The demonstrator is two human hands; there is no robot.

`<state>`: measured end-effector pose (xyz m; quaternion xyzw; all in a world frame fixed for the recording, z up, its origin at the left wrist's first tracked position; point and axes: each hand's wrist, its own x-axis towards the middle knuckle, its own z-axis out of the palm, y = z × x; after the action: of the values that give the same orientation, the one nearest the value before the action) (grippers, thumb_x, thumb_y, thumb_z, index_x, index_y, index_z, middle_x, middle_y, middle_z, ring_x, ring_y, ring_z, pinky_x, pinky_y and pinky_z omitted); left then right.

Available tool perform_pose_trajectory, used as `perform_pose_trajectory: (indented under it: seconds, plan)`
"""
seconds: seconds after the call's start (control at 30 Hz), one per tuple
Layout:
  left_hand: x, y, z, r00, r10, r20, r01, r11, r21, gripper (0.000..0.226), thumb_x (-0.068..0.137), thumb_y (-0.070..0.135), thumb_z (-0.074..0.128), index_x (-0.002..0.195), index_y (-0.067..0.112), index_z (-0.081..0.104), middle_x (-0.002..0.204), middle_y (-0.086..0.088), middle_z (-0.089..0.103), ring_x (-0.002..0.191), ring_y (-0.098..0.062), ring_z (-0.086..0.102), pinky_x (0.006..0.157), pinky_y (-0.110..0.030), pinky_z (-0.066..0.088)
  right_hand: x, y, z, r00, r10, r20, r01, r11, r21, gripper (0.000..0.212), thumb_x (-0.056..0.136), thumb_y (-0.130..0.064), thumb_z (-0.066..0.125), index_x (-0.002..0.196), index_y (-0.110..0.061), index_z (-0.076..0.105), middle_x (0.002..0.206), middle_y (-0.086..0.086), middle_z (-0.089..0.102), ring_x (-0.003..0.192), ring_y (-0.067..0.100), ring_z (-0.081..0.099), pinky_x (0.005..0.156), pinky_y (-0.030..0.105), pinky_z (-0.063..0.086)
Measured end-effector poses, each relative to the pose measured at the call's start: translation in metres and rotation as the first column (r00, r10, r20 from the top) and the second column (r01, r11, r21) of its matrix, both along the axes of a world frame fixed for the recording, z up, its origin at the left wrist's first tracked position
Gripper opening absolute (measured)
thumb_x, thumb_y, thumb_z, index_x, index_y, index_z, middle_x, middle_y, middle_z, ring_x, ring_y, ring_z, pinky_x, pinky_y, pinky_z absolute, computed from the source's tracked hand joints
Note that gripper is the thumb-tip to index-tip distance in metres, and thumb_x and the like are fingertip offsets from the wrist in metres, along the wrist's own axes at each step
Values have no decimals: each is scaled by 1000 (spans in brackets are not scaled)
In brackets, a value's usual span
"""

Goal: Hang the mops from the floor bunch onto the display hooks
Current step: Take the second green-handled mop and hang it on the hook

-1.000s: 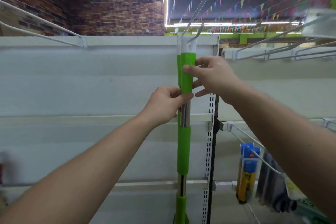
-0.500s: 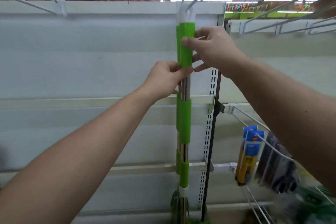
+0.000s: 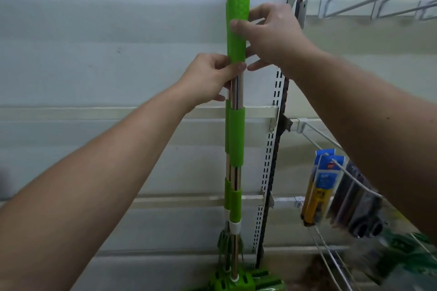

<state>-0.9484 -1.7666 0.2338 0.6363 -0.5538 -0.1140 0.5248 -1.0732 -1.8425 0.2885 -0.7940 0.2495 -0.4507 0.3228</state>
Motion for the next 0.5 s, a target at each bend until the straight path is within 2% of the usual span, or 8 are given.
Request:
perform_pose_trajectory:
  seconds: [0.07, 0.17, 0.37, 0.43, 0.5]
  plan:
    - [-1, 2, 0, 1000, -2, -2, 2, 1000, 3, 24, 99, 36, 63, 109, 15, 71, 91, 3, 72, 85, -13, 71, 80, -44, 65, 1, 1, -2, 1000, -5, 1, 5, 1000, 0, 44, 95, -38, 70, 128, -12, 59, 102, 4, 72, 80, 20, 79, 62, 40, 67]
    - [-1, 2, -3, 1000, 15, -11, -15, 1000, -4, 21, 99, 37, 62, 104, 19, 71, 89, 4, 71, 86, -13, 70, 82, -45, 64, 2, 1, -4, 1000, -21, 4, 21, 1000, 7, 45, 95, -39, 71, 129, -14, 58, 103, 3, 71, 85, 22, 79, 65, 42, 67]
    - [-8, 3, -15, 996, 89, -31, -90, 995, -53, 23, 99, 33, 63, 110, 14, 71, 103, -3, 74, 94, -18, 69, 86, -46, 63, -2, 0, -16, 999, 1, -45, -1, 1000, 8, 52, 92, -28, 75, 139, -19, 55, 111, 3, 73, 91, 18, 77, 71, 42, 67]
    - [-10, 4, -18, 993, 119, -21, -120, 991, -66, 19, 98, 28, 65, 111, 15, 71, 107, -7, 75, 96, -22, 71, 84, -44, 62, -2, 0, -22, 998, 6, -58, -4, 999, 40, 50, 91, -25, 76, 137, -19, 58, 109, 3, 75, 92, 18, 77, 72, 44, 67]
    - [-13, 4, -21, 990, 140, -15, -140, 987, -80, 17, 97, 23, 67, 111, 16, 70, 101, -7, 75, 88, -18, 71, 76, -35, 61, -3, 1, -29, 998, 1, -64, 4, 998, 66, 48, 89, -24, 77, 134, -19, 60, 108, 4, 75, 93, 20, 76, 72, 45, 67]
